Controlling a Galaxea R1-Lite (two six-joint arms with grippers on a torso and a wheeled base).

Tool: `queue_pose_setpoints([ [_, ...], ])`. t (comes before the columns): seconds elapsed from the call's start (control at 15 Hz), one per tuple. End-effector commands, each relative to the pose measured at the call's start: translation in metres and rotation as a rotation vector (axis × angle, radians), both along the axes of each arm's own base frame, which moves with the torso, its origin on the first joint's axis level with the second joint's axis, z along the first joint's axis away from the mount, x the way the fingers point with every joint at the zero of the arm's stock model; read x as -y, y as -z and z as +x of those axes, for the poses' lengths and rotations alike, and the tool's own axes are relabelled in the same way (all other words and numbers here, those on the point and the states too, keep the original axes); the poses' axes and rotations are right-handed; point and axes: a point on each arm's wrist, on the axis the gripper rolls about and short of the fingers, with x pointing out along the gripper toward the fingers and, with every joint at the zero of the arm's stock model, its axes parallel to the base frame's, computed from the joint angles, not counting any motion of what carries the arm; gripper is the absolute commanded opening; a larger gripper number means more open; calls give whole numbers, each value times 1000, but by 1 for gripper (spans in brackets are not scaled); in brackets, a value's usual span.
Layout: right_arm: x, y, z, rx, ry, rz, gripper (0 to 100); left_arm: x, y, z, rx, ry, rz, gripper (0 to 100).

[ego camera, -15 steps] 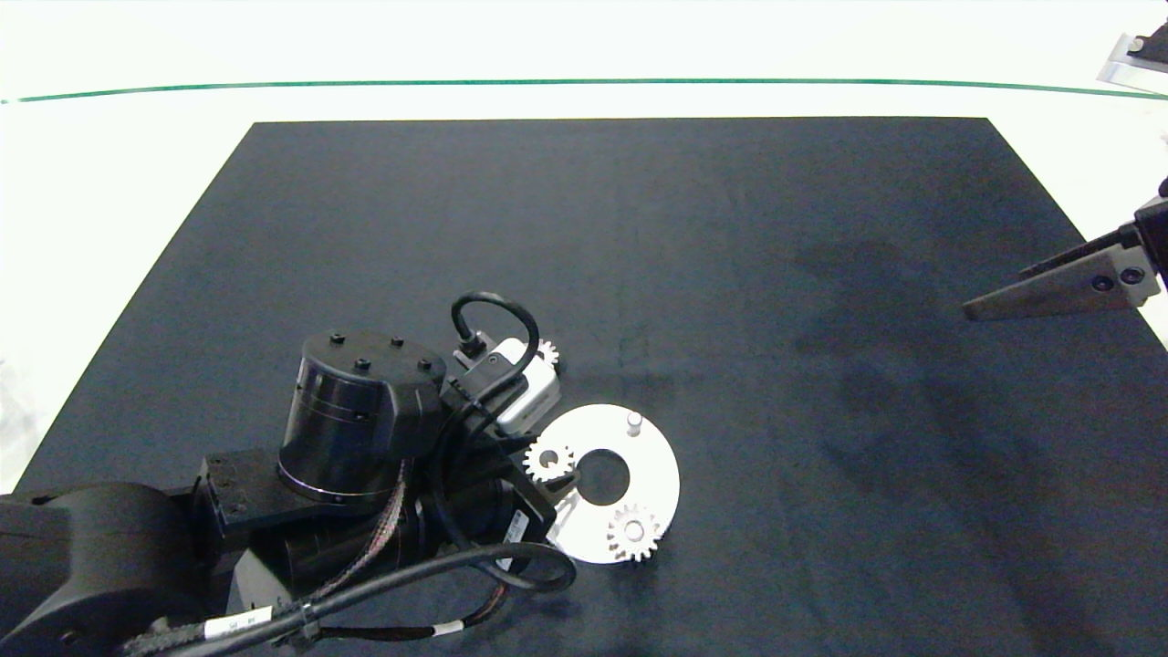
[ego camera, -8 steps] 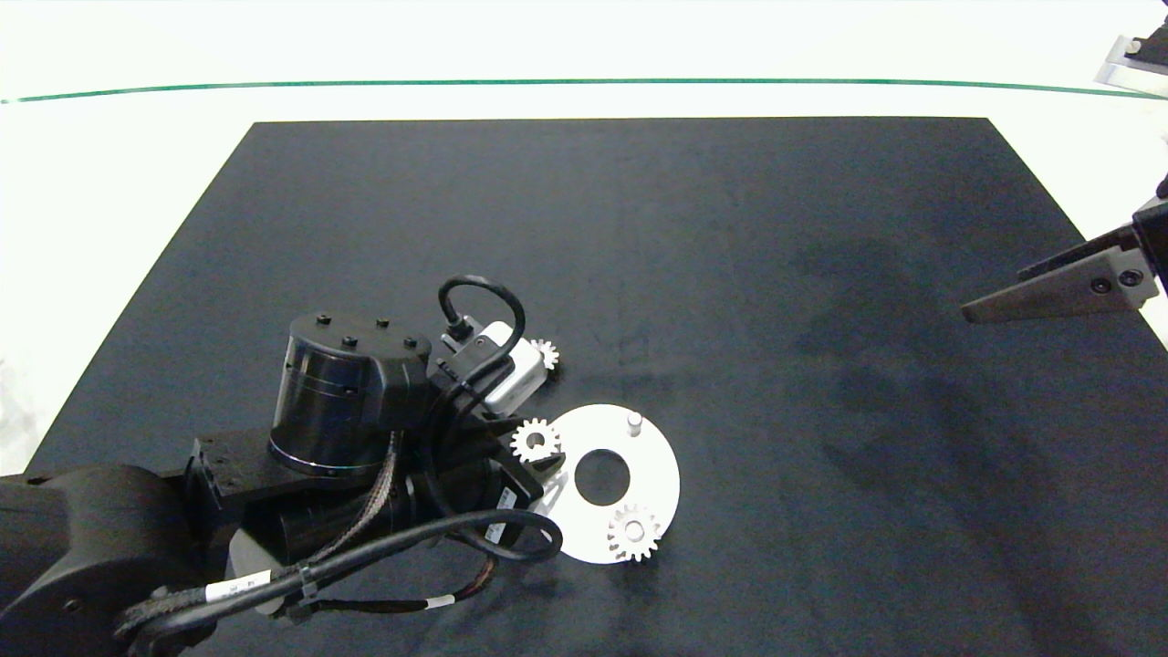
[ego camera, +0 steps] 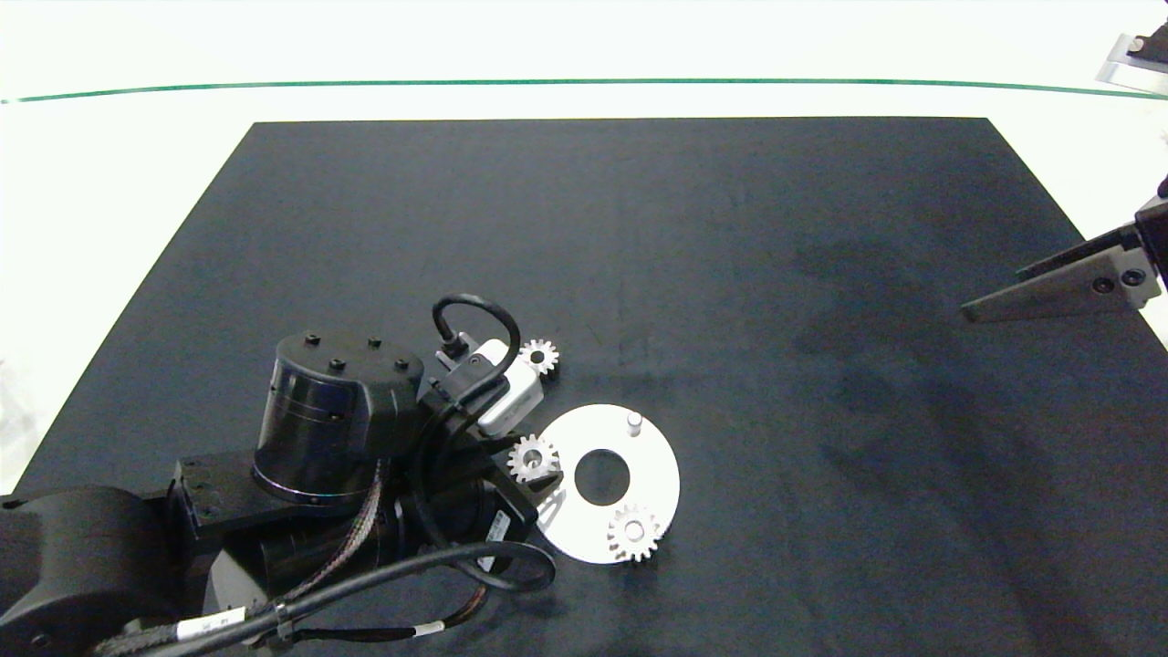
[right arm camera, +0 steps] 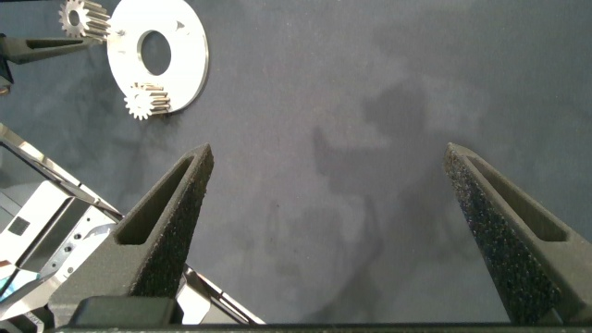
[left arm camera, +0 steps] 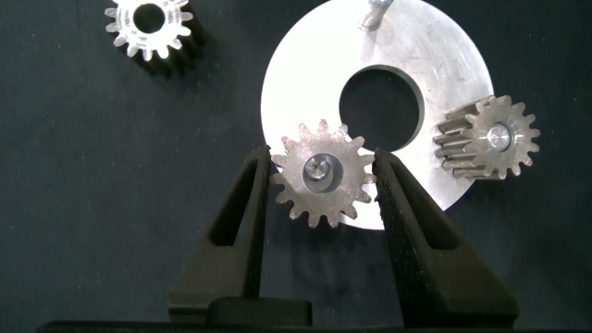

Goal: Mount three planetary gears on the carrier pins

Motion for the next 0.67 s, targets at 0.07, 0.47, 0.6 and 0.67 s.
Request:
queue_pose_setpoints([
  [0.07, 0, 0, -1, -4, -1, 0, 100, 4, 3, -1, -6, 10, 8, 22],
  [0.47, 0, 1, 1, -7, 0, -1, 100, 9, 6, 3, -12, 12, 14, 22],
  [0.6, 0, 1, 1, -8, 0, -1, 100, 9, 7, 4, -12, 12, 14, 22],
  [0.67, 0, 1, 1, -8, 0, -1, 100, 10, 9, 5, -13, 11, 13, 22],
])
